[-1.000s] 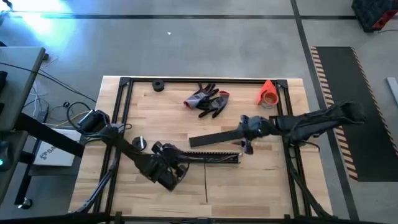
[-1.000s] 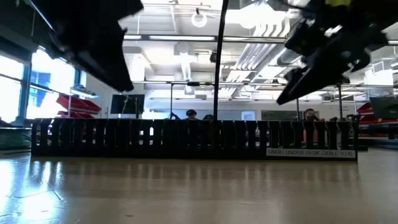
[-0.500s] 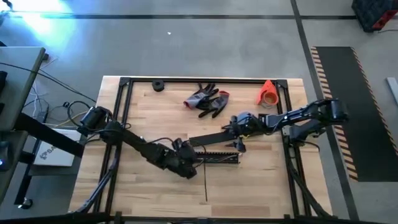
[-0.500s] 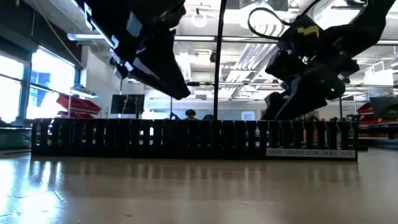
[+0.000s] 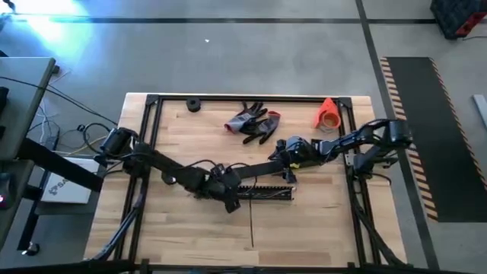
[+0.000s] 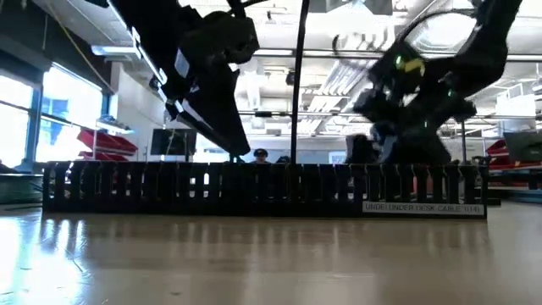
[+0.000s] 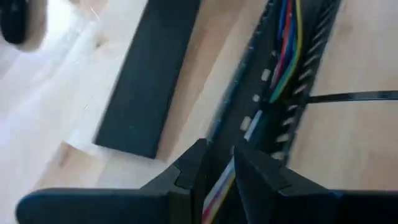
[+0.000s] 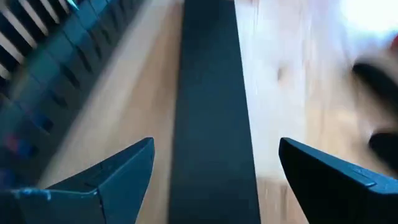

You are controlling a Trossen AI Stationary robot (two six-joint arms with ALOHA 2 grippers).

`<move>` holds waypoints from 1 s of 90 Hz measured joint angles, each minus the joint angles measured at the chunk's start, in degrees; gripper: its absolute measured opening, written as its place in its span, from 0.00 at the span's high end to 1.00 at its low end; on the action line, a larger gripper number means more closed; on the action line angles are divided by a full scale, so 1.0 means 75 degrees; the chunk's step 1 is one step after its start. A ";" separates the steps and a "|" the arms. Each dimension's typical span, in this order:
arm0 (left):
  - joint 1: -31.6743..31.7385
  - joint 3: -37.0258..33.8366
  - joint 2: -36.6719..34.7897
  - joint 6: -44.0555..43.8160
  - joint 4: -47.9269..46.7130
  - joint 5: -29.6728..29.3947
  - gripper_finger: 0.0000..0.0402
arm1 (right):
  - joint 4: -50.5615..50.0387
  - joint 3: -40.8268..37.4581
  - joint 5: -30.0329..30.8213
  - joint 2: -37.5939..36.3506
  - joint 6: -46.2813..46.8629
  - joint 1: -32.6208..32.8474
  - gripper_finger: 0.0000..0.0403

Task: Ziptie cables
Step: Close the black cable duct

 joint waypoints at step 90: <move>0.0185 0.0223 -0.1667 0.0977 -0.1539 0.0110 0.84 | 0.0478 -0.0058 0.2545 0.0264 0.4435 0.0232 0.47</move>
